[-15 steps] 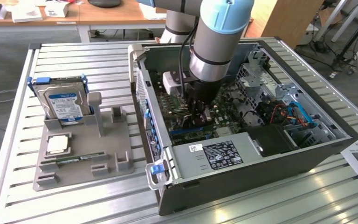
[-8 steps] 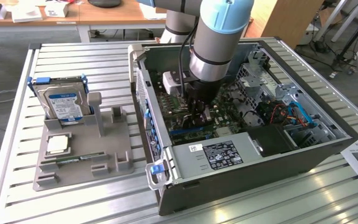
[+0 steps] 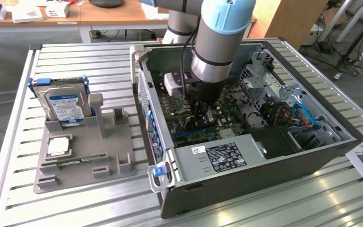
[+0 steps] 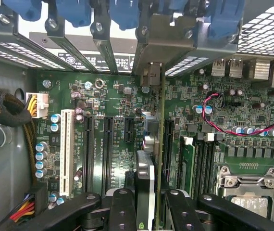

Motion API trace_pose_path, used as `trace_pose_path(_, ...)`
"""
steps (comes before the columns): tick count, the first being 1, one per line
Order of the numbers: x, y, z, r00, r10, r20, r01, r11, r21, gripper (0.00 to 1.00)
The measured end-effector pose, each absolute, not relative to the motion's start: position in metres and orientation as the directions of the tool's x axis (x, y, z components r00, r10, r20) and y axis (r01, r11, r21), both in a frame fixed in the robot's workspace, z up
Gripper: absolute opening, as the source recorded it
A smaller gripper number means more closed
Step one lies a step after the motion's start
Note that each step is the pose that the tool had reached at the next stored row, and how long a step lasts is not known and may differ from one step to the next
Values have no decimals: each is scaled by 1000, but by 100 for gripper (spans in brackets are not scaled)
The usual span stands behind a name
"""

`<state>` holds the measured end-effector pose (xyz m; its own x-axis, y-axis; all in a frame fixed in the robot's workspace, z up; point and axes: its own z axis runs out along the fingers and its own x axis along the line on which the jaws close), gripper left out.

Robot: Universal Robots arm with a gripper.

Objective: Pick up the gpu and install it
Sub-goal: 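Insert the gpu into the slot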

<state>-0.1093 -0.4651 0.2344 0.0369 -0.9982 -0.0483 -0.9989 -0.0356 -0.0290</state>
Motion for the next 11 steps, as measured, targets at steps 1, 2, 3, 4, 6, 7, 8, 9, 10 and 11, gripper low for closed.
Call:
trace_pose_path(1,-108,-465,234,37,-998,-48,-999,-36,-29,28)
trace_pose_path(2,-109,-465,234,37,-998,-48,-999,-36,-33,28)
trace_pose_path(3,-110,-465,234,37,-998,-48,-999,-36,-39,28)
trace_pose_path(4,-110,-465,234,38,-998,-48,-999,-36,-40,28)
trace_pose_path(6,-110,-465,233,38,-998,-48,-999,-36,-41,28)
trace_pose_path(7,-110,-465,233,38,-998,-48,-998,-36,-42,28)
trace_pose_path(8,-110,-465,233,38,-998,-47,-998,-36,-42,28)
trace_pose_path(9,-110,-465,233,38,-998,-48,-998,-36,-42,28)
trace_pose_path(10,-110,-465,233,38,-998,-48,-998,-36,-42,28)
trace_pose_path(11,-110,-465,233,38,-998,-48,-998,-36,-43,28)
